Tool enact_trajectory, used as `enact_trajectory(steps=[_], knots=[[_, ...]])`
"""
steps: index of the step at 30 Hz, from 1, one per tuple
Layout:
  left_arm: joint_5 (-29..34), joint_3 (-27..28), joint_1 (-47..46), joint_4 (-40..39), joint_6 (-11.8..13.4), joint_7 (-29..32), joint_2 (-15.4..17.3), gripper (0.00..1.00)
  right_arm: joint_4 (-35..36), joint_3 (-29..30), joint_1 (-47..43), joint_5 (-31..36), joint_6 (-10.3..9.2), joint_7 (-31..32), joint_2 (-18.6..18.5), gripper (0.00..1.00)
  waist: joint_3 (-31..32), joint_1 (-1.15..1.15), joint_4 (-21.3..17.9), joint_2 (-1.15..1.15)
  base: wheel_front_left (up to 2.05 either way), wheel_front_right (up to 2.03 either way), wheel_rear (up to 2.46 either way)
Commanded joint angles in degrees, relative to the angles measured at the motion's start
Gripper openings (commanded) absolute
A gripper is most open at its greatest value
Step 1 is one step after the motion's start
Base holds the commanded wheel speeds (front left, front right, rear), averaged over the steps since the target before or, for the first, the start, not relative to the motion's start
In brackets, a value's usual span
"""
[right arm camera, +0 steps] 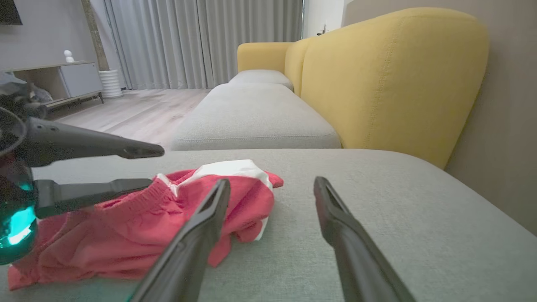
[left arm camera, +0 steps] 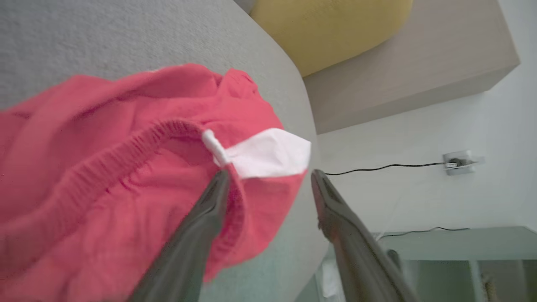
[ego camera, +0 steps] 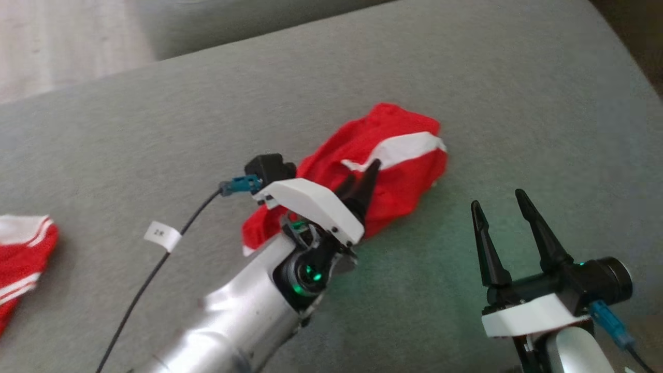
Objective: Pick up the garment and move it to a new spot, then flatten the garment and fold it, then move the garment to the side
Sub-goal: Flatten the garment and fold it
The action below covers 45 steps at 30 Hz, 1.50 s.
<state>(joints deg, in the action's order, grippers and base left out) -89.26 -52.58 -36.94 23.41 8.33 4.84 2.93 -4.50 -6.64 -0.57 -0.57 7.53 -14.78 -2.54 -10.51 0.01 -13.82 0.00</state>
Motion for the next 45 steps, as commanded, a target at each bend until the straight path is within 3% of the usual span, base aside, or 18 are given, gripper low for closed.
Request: enact_trajectory(steps=[1, 7, 8, 9, 11, 16, 21, 26, 30, 34, 38, 42, 45], knots=[[0.9, 0.75, -3.61, 1.49, -0.03, -1.41, -0.05, 1.0, 1.93, -1.15, 1.64, -0.7, -0.04, -0.22, -0.33, 1.0, -1.12, -0.01, -3.93, 0.0, 0.0, 0.0, 0.0], [1.51, 0.19, -5.76, 9.01, -1.38, -4.43, -0.05, 1.0, 1.71, -1.71, 0.8, -1.63, -0.04, -0.22, -0.33, 1.0, -0.74, -0.01, -6.38, 0.0, 0.0, 0.0, 0.0], [1.58, 0.08, -6.03, 9.88, -1.67, -5.08, -0.05, 0.95, 1.69, -1.78, 0.71, -1.72, -0.04, -0.22, -0.33, 1.0, -0.66, -0.01, -6.58, 0.0, 0.0, 0.0, 0.0], [1.7, -0.11, -6.3, 10.55, -1.98, -5.77, -0.05, 0.49, 1.67, -1.84, 0.63, -1.78, -0.04, -0.22, -0.33, 1.0, -0.57, -0.01, -6.73, 0.0, 0.0, 0.0, 0.0], [2.91, -0.95, -7.1, 11.4, -3.23, -7.76, -0.05, 0.0, 1.63, -1.93, 0.56, -1.87, -0.04, -0.22, -0.33, 1.0, -0.39, -0.01, -6.94, 0.0, 0.0, 0.0, 0.0], [6.41, -3.59, -9.52, 10.79, -7.57, -11.36, -0.05, 0.0, 1.35, -2.23, 0.53, -1.81, -0.04, -0.22, -0.33, 1.0, 0.71, -0.01, -7.34, 0.0, 0.0, 0.0, 0.0], [8.72, -6.26, -15.91, 4.79, -12.27, -11.78, -0.05, 0.0, 1.06, -2.43, 0.1, -1.76, -0.04, -0.22, -0.33, 1.0, 2.89, -0.01, -7.46, 0.0, 0.0, 0.0, 0.0], [12.7, -4.09, -25.98, 0.58, -13.49, -13.4, 0.87, 0.0, 1.13, -2.91, -0.29, -1.91, -0.04, -0.22, -0.33, 1.0, 4.92, -0.01, -7.91, 0.0, 0.0, 0.0, 0.0], [12.39, -1.48, -29.69, -4.38, -13.9, -12.92, 3.21, 0.0, 1.36, -2.22, -1.01, -1.98, -0.04, -0.22, -0.33, 1.0, 5.66, -0.01, -7.07, 0.0, 0.0, 0.0, 0.0], [11.69, -0.94, -26.29, -11.08, -12.32, -11.67, 9.24, 0.0, 1.92, -1.31, -1.26, -2.22, -0.04, -0.22, -0.33, 1.0, 5.11, -0.01, -4.92, 0.0, 0.0, 0.0, 0.0], [16.85, -4.2, -17.72, -17.31, -9.11, -14.38, 17.76, 0.0, 2.37, -0.06, -1.12, -2.58, -0.04, -0.22, -0.33, 1.0, 2.93, -0.01, -0.87, 0.0, 0.0, 0.0, 0.0], [20.56, -7.13, -8.66, -18.88, -7.76, -17.09, 24.49, 0.0, 1.23, -1.56, 0.16, -4.79, -0.04, -0.22, -0.33, 1.0, 0.53, -0.01, 2.39, 0.0, 0.0, 0.0, 0.0], [23.24, -7.15, -4.62, -18.32, -7.27, -18.71, 27.79, 0.0, -0.36, -2.59, 1.72, -7.17, -0.04, -0.22, -0.33, 1.0, -0.81, -0.01, 4.28, 0.0, 0.0, 0.0, 0.0]])
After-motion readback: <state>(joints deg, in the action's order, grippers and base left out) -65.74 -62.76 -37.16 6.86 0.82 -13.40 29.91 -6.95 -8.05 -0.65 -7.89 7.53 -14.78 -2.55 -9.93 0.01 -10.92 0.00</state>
